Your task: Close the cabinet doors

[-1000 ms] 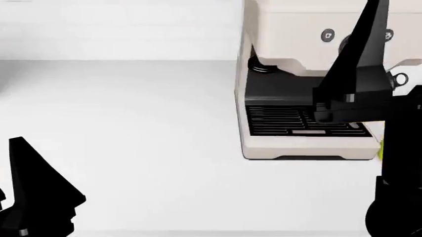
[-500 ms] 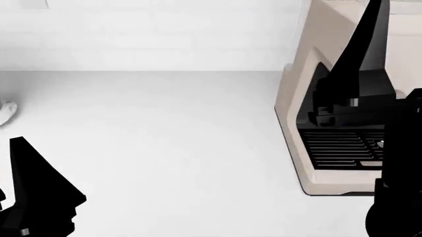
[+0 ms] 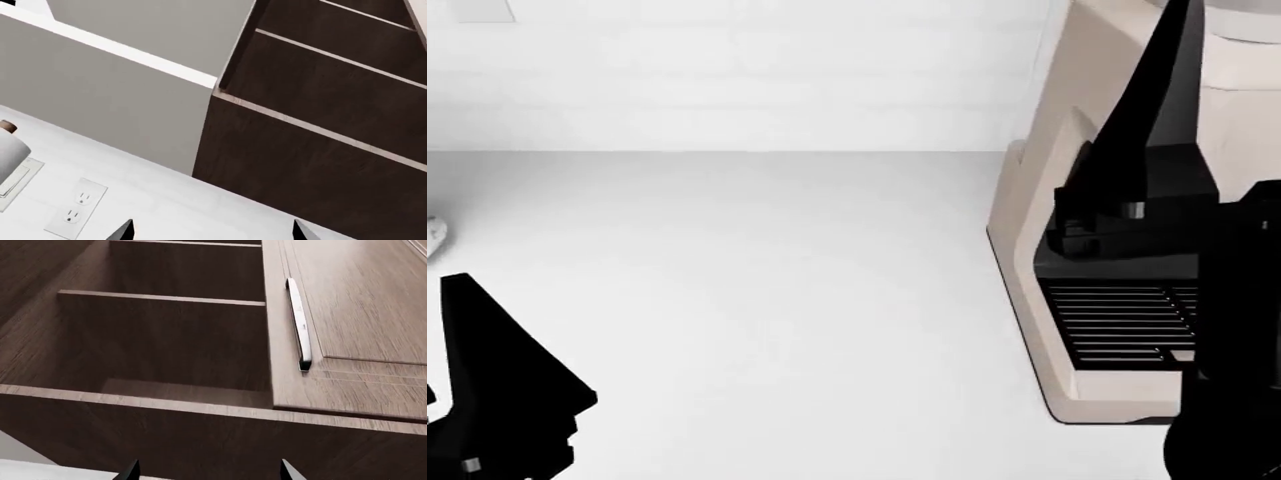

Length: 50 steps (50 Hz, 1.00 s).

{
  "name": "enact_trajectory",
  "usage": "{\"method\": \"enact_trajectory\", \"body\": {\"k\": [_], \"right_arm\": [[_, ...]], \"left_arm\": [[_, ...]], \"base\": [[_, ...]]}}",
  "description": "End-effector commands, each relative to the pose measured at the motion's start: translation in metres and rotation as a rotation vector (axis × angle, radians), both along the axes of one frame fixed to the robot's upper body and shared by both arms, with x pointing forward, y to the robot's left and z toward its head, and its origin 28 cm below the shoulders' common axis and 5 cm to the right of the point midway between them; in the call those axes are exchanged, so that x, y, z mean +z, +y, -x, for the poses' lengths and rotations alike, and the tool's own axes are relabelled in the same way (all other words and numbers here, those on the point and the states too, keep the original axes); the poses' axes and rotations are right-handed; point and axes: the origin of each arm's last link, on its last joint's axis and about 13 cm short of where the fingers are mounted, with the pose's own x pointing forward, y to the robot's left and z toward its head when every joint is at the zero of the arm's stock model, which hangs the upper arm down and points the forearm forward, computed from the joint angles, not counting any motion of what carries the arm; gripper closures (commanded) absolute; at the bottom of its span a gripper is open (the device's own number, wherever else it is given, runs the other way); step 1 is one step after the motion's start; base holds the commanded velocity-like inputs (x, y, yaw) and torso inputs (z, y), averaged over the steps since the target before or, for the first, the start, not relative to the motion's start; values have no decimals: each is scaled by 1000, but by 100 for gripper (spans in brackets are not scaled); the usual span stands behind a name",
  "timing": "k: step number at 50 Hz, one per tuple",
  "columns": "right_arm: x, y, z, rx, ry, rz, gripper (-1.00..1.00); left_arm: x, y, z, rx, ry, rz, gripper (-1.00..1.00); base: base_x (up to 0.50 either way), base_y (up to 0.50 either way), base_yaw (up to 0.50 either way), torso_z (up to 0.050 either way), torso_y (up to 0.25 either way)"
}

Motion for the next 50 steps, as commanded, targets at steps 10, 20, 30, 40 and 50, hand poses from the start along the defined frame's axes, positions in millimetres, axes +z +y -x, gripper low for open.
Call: {"method": "enact_trajectory", "body": {"k": [10,20,30,40,50], "right_arm": [[1,-2,-3,-12,10,-19,-100],[2,-4,-3,-14,11,-27,-100],[-2,-2,-10,-14,25,-25,-100],[-5,-2,-12,-12,38,-21,-100],[-7,-3,-13,-7,47,-20,-100]], "left_arm": [[149,57,45,-140,-214,347,-100],[188,73,38,-132,-299,383,-100],[242,65,32,-159,-390,305,-100],[318,30,31,-194,-460,54,-100],[328,-20,19,-253,-419,-230,-100]], "base": [[0,0,0,0,0],[0,0,0,0,0],[0,0,0,0,0],[0,0,0,0,0],[0,0,0,9,5]]}}
